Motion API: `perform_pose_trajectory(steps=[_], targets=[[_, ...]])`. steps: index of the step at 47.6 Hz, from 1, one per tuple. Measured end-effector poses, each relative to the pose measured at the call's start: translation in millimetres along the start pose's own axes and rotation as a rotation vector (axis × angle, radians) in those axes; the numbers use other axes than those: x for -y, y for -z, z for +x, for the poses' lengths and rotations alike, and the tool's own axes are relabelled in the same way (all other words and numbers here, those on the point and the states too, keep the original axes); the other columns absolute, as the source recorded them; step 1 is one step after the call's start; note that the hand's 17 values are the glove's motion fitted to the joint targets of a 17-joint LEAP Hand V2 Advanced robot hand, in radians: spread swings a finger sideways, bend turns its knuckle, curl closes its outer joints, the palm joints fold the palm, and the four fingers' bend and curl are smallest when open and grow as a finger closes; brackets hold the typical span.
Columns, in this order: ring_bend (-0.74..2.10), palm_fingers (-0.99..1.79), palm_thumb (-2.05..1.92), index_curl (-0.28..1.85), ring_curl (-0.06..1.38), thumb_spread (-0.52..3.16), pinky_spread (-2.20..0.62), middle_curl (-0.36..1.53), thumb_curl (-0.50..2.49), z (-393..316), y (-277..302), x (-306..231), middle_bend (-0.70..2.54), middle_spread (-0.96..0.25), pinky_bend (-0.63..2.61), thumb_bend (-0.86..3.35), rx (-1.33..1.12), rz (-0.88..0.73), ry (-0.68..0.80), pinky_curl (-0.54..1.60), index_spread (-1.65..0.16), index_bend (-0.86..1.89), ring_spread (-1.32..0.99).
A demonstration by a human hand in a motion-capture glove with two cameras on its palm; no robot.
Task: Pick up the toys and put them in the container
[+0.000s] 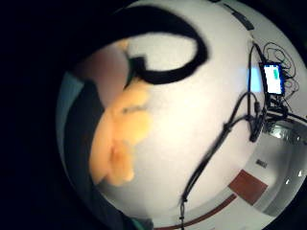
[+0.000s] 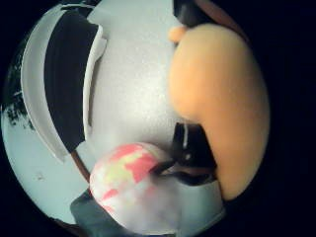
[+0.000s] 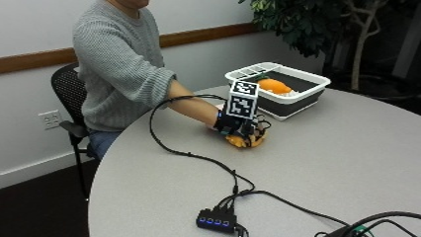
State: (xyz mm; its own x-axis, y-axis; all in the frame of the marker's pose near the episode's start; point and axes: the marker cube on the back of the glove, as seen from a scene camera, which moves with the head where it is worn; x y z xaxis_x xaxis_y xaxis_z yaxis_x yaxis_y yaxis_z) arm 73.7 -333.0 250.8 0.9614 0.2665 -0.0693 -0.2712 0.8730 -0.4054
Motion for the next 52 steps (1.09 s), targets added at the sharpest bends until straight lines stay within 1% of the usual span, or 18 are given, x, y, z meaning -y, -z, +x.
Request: perform_pose_trajectory(steps=[2,3,4,5,6,7,8,12,17,23,31,42,46,50,52], targets=[[0.58,0.61,0.3,0.36,0.25,1.46,-0.15,0.25,0.39,0,9,1,0.27,-0.19,0.98,0.13,0.047,0.042,-0.007,0.38,-0.4,0.11,-0.25],[0.61,0.67,0.33,0.35,0.25,1.46,-0.18,0.25,0.4,-1,15,1,0.29,-0.2,0.98,0.15,0.068,0.06,-0.011,0.37,-0.39,0.1,-0.27],[0.67,0.73,0.39,0.35,0.27,1.44,-0.21,0.26,0.43,-1,22,1,0.29,-0.2,1.0,0.17,0.082,0.079,-0.015,0.37,-0.39,0.11,-0.3],[0.71,0.87,0.47,0.38,0.29,1.38,-0.23,0.27,0.47,0,31,1,0.32,-0.21,1.02,0.19,0.087,0.101,-0.018,0.38,-0.4,0.19,-0.32],[0.74,0.89,0.49,0.38,0.3,1.36,-0.25,0.28,0.48,0,42,1,0.33,-0.22,1.01,0.2,0.085,0.128,-0.019,0.38,-0.4,0.19,-0.34],[0.77,0.97,0.52,0.41,0.32,1.32,-0.26,0.29,0.5,1,56,0,0.37,-0.22,0.99,0.21,0.08,0.159,-0.019,0.38,-0.41,0.25,-0.36],[0.78,0.97,0.54,0.41,0.34,1.3,-0.28,0.3,0.52,2,73,-1,0.38,-0.22,0.99,0.21,0.076,0.191,-0.019,0.39,-0.41,0.25,-0.37],[0.85,1.1,0.56,0.51,0.4,1.17,-0.32,0.36,0.58,4,140,-8,0.49,-0.23,0.92,0.19,0.079,0.304,-0.006,0.4,-0.41,0.41,-0.43],[0.91,1.1,0.57,0.59,0.46,1.04,-0.36,0.42,0.64,6,183,-16,0.6,-0.23,0.91,0.16,0.1,0.358,0.005,0.43,-0.4,0.52,-0.48],[0.95,1.06,0.57,0.67,0.5,0.9,-0.38,0.48,0.71,-2,197,-14,0.68,-0.22,0.94,0.14,0.085,0.357,0.018,0.45,-0.39,0.59,-0.52],[0.99,0.99,0.58,0.75,0.56,0.77,-0.4,0.55,0.79,-78,195,7,0.74,-0.22,0.98,0.12,0.118,0.352,0.116,0.48,-0.38,0.64,-0.55],[1.02,0.87,0.58,0.83,0.62,0.65,-0.4,0.64,0.88,-214,191,45,0.77,-0.22,1.03,0.11,0.113,0.316,0.267,0.5,-0.38,0.69,-0.57],[1.01,0.83,0.58,0.86,0.63,0.63,-0.4,0.66,0.91,-235,186,50,0.76,-0.22,1.06,0.1,0.101,0.297,0.3,0.51,-0.38,0.69,-0.58],[1.02,0.79,0.58,0.87,0.65,0.61,-0.39,0.68,0.94,-240,177,53,0.76,-0.22,1.08,0.1,0.1,0.263,0.303,0.51,-0.38,0.68,-0.58],[1.0,0.69,0.58,0.87,0.66,0.63,-0.39,0.69,0.95,-239,172,52,0.73,-0.23,1.13,0.1,0.117,0.216,0.299,0.53,-0.39,0.63,-0.58]])
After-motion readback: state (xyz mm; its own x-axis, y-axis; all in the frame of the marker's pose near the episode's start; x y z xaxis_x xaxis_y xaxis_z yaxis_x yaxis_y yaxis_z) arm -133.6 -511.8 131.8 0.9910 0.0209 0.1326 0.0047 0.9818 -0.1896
